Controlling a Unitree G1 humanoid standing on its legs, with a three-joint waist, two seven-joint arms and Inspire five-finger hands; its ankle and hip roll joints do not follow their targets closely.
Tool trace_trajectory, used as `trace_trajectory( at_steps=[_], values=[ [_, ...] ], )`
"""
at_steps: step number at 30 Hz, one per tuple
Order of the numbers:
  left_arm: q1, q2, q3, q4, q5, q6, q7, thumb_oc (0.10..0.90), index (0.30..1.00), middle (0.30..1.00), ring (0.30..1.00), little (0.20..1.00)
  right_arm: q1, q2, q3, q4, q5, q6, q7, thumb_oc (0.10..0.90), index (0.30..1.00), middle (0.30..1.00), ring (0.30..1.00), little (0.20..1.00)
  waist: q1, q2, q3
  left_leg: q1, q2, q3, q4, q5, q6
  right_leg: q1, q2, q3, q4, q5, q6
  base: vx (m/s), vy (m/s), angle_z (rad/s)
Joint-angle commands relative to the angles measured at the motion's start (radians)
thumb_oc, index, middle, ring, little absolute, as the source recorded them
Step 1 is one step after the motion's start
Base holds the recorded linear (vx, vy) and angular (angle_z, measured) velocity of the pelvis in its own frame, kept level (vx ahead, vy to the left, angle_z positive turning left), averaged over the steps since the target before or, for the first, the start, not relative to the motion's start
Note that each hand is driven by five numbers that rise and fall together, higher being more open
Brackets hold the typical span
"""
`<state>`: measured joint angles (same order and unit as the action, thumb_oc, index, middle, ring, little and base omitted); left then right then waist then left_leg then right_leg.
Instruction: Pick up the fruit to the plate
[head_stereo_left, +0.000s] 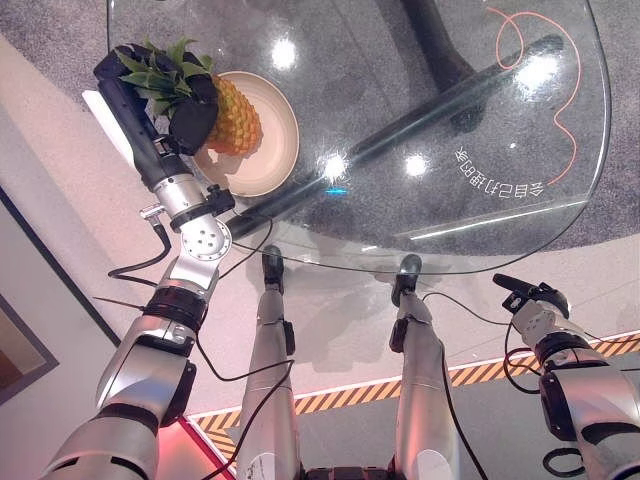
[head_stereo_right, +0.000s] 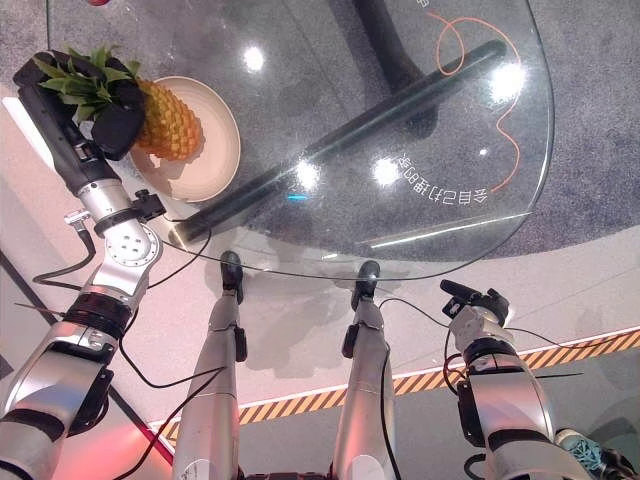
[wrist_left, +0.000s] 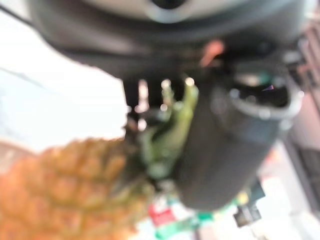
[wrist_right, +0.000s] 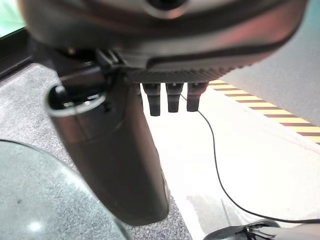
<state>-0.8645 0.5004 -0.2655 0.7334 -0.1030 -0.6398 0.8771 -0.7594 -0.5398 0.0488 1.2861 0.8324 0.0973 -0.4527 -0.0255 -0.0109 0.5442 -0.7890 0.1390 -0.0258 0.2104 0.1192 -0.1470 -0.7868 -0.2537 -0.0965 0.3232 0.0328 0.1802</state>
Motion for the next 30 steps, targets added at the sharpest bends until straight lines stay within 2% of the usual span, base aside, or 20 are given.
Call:
trace_trajectory(
  at_steps=[1,2,3,14,30],
  values=[
    [-0.068,0.039,0.001,-0.009,0.031,-0.098,-0.004,0.114,0.312,0.312,0.312,0.214,0.041,-0.038,0.007,0.043,0.006,-0.029,-0.034,0.8,0.9,0.9,0.9,0.9,0.034,-0.029,-0.024,-0.002,-0.027,0.007,0.07,-0.099,0.074,-0.004,0.035,-0.035,-0.064,0.063,-0.051,0.0,0.0,0.0],
    [-0.066,0.039,0.002,-0.009,0.027,-0.098,-0.008,0.213,0.396,0.396,0.396,0.313,0.041,-0.038,0.008,0.043,0.007,-0.029,-0.035,0.8,0.9,0.9,0.9,0.9,0.035,-0.028,-0.024,-0.002,-0.027,0.006,0.071,-0.099,0.074,-0.004,0.034,-0.036,-0.063,0.063,-0.051,0.0,0.0,0.0],
    [-0.065,0.039,0.002,-0.01,0.025,-0.097,-0.011,0.232,0.413,0.413,0.413,0.332,0.037,-0.038,0.008,0.042,0.006,-0.026,-0.039,0.8,0.9,0.9,0.9,0.9,0.036,-0.027,-0.024,-0.002,-0.028,0.006,0.073,-0.1,0.074,-0.004,0.033,-0.037,-0.062,0.063,-0.051,0.0,0.0,0.0],
    [-0.053,0.036,-0.002,-0.012,0.019,-0.098,-0.025,0.311,0.481,0.481,0.481,0.411,0.03,-0.037,0.007,0.045,0.006,-0.03,-0.043,0.8,0.9,0.9,0.9,0.9,0.039,-0.025,-0.024,-0.004,-0.027,0.006,0.071,-0.102,0.075,-0.005,0.03,-0.039,-0.065,0.064,-0.049,0.0,0.0,0.0],
    [-0.026,0.028,-0.01,-0.013,0.014,-0.105,-0.034,0.298,0.469,0.469,0.469,0.398,0.035,-0.042,0.006,0.044,0.006,-0.035,-0.04,0.8,0.9,0.9,0.9,0.9,0.042,-0.023,-0.024,-0.005,-0.03,0.001,0.065,-0.099,0.076,-0.007,0.031,-0.042,-0.068,0.067,-0.048,0.0,0.0,0.0]
  ],
)
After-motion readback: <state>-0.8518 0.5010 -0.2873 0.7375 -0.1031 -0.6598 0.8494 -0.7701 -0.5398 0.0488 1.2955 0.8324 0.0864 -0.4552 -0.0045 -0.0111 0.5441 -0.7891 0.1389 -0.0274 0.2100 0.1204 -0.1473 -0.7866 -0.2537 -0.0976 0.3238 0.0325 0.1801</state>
